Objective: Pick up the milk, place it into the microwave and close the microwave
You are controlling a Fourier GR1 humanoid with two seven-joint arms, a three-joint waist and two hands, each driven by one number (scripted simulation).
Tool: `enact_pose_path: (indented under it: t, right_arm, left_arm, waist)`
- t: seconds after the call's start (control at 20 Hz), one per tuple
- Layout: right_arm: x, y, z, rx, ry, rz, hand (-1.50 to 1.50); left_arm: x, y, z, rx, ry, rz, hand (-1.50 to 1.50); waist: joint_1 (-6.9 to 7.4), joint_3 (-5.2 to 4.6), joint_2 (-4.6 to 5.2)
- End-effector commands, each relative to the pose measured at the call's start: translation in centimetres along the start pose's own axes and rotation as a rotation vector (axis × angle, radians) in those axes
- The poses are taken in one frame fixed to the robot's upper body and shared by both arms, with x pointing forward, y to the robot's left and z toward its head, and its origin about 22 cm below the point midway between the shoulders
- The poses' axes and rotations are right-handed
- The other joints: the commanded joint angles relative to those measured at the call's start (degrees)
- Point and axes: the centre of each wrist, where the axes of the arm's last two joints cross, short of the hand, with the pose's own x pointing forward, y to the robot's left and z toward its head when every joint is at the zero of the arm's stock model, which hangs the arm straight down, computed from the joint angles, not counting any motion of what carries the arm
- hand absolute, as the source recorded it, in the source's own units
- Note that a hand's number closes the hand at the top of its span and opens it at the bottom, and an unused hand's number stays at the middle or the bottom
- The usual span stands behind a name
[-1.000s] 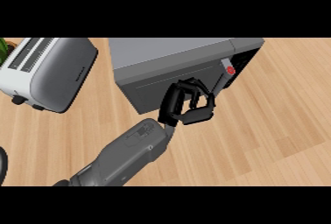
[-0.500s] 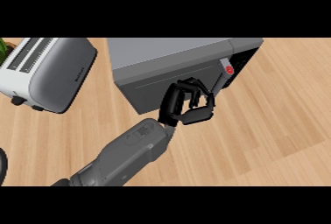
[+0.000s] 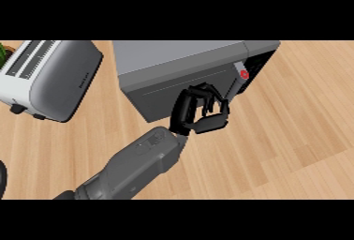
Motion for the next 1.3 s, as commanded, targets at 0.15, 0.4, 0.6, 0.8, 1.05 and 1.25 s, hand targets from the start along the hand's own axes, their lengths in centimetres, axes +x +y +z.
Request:
enact_pose_path:
  t: [0.15,0.4,0.6,0.8,1.05,1.25]
  right_arm:
    - [0.7,-2.0,-0.7,0.002,0.007,0.061,-1.50]
    - [0.0,-2.8,-0.5,-0.003,0.020,0.016,-1.50]
    - [-0.8,-3.0,-0.3,-0.031,0.001,-0.041,-1.50]
    - [-1.0,-3.9,-0.6,-0.043,0.000,-0.048,-1.50]
    - [-1.0,-4.7,-0.9,-0.037,-0.010,-0.063,-1.50]
    - [-1.1,-5.7,-1.0,-0.048,-0.010,-0.072,-1.50]
  left_arm:
    - [1.2,0.3,-2.9,0.019,-0.024,-0.022,1.50]
    - [1.2,0.2,-2.8,0.011,-0.024,-0.011,1.50]
    - [1.1,0.1,-2.7,0.018,-0.030,-0.015,1.50]
    - [1.2,0.0,-2.9,0.011,-0.035,-0.013,1.50]
    - [0.8,0.1,-2.5,0.014,-0.024,-0.001,1.50]
    - [1.2,-0.1,-3.0,0.013,-0.038,-0.005,1.50]
  waist:
    - [-0.63,-0.02,0.77]
    - [-0.18,0.11,1.06]
    - [-0.58,0.17,0.99]
    - [0.01,0.18,1.15]
    - [0.12,0.08,1.51]
    - [0.39,0.18,1.29]
